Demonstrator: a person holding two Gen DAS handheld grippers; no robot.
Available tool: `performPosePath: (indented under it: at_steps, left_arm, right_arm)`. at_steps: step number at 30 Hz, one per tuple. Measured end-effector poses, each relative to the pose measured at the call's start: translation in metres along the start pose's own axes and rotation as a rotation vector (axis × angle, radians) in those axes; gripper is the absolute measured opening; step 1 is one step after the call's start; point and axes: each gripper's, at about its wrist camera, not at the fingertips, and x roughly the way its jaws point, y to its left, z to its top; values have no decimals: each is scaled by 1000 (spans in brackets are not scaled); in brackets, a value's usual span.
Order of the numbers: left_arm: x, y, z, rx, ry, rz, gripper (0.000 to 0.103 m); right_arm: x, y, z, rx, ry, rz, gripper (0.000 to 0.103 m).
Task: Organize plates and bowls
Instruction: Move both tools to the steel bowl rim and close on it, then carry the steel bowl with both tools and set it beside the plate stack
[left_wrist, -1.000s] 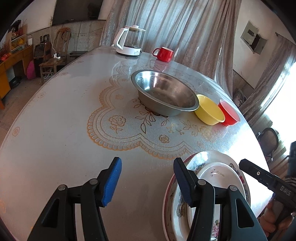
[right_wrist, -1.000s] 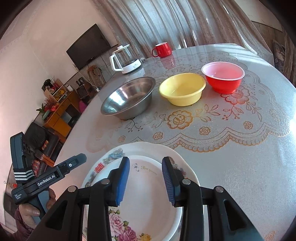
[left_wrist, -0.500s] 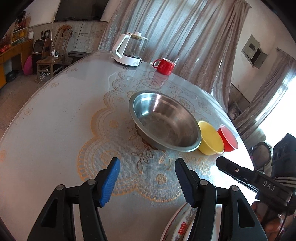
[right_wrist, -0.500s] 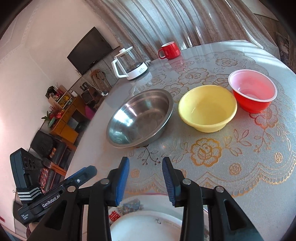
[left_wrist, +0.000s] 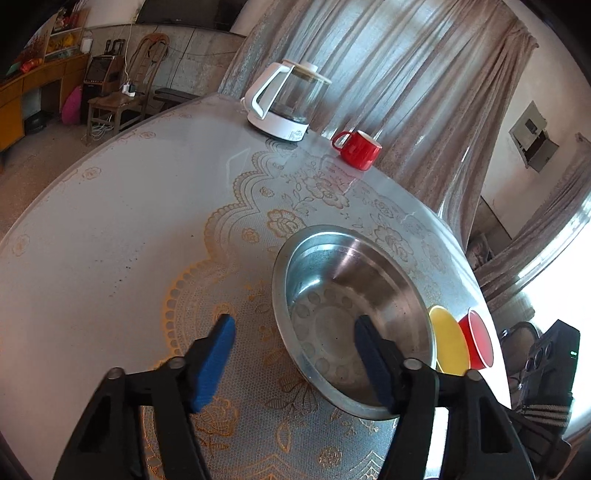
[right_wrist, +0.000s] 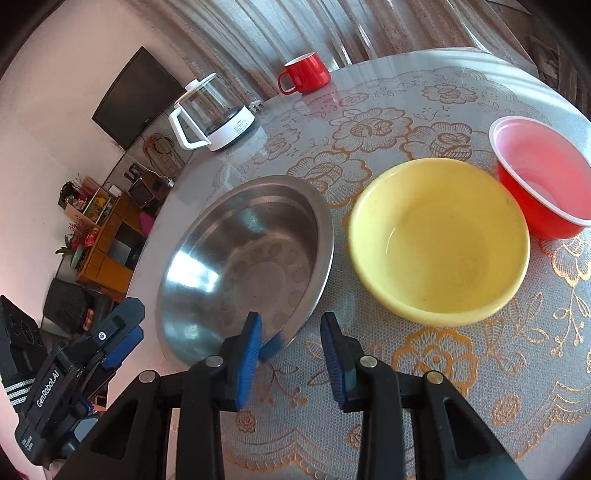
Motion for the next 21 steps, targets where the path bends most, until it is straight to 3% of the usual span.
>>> performPosePath:
  at_steps: [2,11,21]
  left_arm:
    - [9,0,-1,0,36,-1,16]
    - [-22,14,-25,-23,12,-9,17]
    - [-92,56,-71,-101,-32,37,20]
  right_arm:
    - [4,2,2,-8,4,4,22]
    - [0,13,-8,-65,13,11,21]
    - [-10,53,-49,-191,86,78,20]
